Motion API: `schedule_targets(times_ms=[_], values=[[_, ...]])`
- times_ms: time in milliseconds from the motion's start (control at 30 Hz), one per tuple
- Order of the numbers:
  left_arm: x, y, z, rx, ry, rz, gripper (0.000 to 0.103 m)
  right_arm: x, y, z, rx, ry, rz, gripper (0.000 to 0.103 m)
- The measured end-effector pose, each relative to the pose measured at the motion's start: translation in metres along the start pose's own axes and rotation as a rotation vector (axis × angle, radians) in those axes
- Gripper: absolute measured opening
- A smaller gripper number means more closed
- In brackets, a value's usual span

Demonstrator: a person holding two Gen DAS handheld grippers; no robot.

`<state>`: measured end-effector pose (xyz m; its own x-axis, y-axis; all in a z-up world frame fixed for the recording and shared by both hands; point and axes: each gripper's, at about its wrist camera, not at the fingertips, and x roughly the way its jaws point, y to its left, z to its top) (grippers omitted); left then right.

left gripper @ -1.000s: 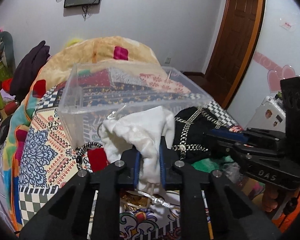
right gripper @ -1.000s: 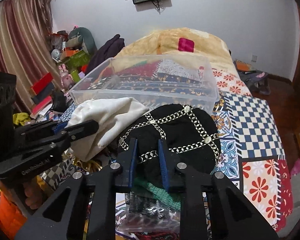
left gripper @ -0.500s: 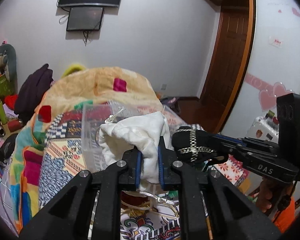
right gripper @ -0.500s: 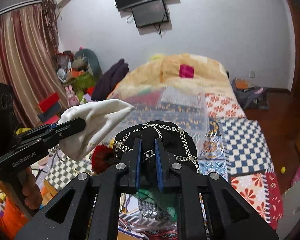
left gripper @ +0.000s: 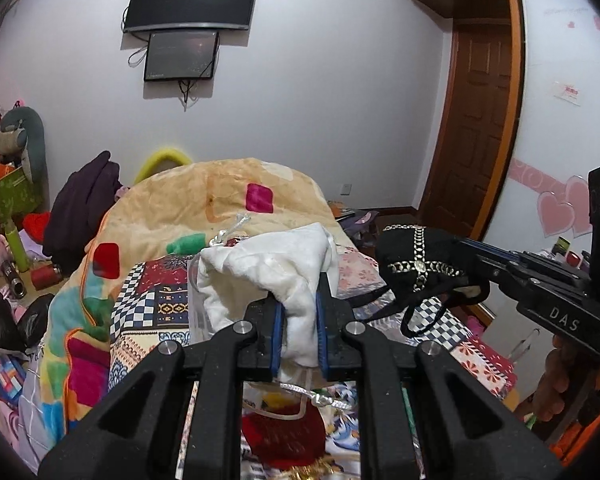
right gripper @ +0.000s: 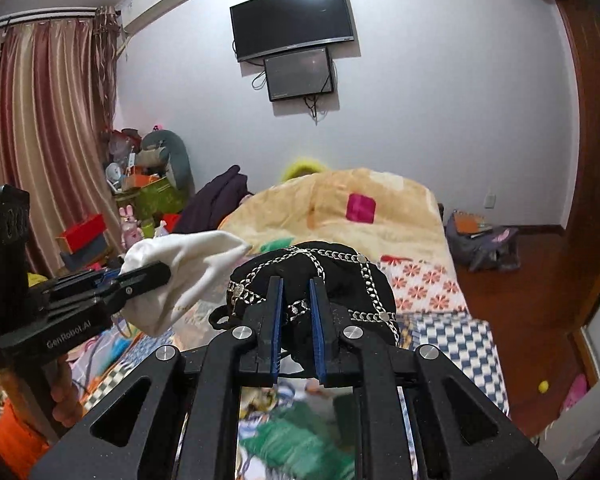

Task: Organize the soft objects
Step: 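Lower the white cloth into the clear box with the left tool while the right tool drops the hat in, then grasp the red pouch with the left tool while the right tool grasps the green knitted glove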

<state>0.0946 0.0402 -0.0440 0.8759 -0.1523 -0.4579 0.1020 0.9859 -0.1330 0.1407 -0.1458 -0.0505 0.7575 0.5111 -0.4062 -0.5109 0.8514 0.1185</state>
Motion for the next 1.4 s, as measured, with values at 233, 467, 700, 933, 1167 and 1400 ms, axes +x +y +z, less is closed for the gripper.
schedule_targets(times_ms=[233,467,700,933,1167,1400], values=[[0.049,0.014,0.005,-0.012,0.079,0.046,0.013,0.04,-0.005,0.004,-0.001,0.039,-0.036,0.012],[0.097,0.024,-0.005,-0.044,0.197,0.049,0.013,0.073,-0.012,-0.001,-0.009,0.124,-0.048,0.012],[0.122,0.018,-0.018,-0.014,0.283,0.041,0.013,0.105,-0.018,-0.022,-0.009,0.26,-0.05,0.012],[0.132,0.012,-0.026,0.007,0.347,0.031,0.021,0.112,-0.02,-0.03,-0.011,0.336,-0.04,0.016],[0.117,0.014,-0.027,-0.028,0.336,0.014,0.044,0.097,-0.016,-0.027,-0.043,0.331,-0.04,0.025],[0.068,0.008,-0.019,-0.024,0.222,0.029,0.057,0.048,-0.02,-0.02,-0.034,0.225,-0.063,0.048]])
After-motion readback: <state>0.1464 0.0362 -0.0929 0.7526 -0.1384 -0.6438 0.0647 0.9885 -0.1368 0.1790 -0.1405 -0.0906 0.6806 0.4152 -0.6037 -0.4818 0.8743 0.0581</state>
